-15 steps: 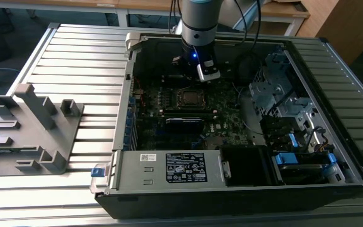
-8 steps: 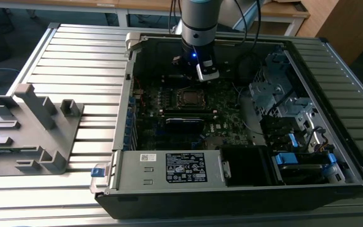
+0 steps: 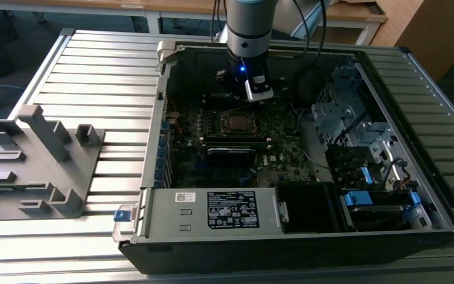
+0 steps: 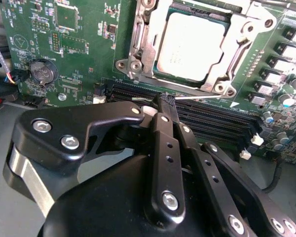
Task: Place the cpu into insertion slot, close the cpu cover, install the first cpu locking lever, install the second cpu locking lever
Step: 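Install the first cpu locking lever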
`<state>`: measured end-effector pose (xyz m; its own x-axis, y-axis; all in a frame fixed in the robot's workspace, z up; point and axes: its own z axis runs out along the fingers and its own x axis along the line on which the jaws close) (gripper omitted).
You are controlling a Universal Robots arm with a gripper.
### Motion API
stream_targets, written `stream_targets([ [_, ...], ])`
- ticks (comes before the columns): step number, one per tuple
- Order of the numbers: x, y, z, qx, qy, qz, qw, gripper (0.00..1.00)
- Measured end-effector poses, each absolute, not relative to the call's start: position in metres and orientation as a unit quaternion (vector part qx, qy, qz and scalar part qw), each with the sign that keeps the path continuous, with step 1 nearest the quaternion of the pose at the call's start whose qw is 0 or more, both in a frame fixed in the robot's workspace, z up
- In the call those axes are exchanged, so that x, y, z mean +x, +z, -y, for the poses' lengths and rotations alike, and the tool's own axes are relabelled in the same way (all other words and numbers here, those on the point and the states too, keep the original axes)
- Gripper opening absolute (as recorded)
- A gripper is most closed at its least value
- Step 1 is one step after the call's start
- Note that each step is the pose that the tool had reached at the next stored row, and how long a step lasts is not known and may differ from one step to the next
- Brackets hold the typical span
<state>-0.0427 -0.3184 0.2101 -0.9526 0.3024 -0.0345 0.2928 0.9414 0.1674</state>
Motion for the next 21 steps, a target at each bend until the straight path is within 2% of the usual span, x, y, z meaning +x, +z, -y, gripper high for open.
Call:
stream_targets([
  [21, -0.0428, 0.2095, 0.3175, 0.178, 0.080, -0.980, 0.032, 0.10],
])
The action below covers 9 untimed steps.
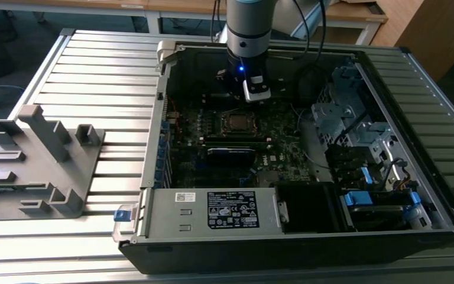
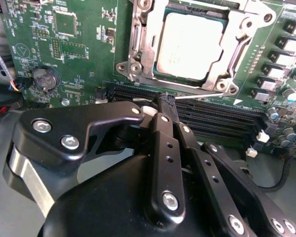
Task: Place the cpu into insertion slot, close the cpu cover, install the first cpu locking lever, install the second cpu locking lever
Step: 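Install the first cpu locking lever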
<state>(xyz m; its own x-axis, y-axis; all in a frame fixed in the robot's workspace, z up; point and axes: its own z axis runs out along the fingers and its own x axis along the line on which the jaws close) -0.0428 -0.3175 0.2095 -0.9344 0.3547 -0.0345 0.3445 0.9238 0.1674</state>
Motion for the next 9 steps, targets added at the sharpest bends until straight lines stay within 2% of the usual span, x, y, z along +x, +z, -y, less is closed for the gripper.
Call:
stream_targets([
  [9, -0.0435, 0.2094, 0.3160, 0.186, 0.079, -0.979, 0.033, 0.10],
])
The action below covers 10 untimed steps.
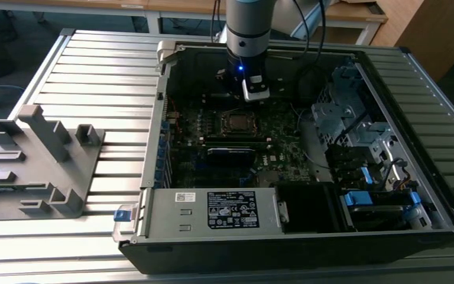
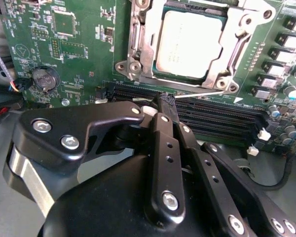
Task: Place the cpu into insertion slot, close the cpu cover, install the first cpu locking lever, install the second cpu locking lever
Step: 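Install the first cpu locking lever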
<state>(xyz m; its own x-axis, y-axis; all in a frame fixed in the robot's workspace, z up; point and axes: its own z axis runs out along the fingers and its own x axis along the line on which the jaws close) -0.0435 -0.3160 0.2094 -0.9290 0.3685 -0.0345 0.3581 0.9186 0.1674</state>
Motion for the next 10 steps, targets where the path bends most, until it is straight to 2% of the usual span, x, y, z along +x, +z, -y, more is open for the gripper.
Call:
stream_targets([
  [10, -0.0439, 0.2089, 0.3152, 0.193, 0.079, -0.978, 0.033, 0.10],
])
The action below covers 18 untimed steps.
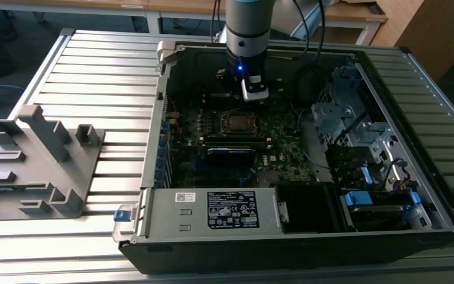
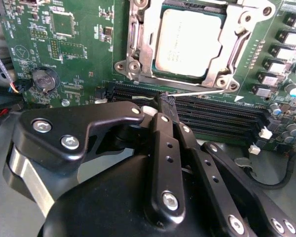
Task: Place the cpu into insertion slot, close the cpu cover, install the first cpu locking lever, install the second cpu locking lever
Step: 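Install the first cpu locking lever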
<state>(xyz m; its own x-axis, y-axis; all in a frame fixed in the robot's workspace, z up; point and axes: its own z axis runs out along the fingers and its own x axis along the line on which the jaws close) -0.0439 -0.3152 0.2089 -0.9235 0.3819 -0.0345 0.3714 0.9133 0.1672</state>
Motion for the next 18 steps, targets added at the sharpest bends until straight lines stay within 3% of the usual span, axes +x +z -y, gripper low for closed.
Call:
stream_targets([
  [10, -0.0440, 0.2080, 0.3152, 0.209, 0.079, -0.974, 0.035, 0.10],
  [18, -0.0447, 0.2069, 0.3151, 0.207, 0.081, -0.974, 0.048, 0.10],
])
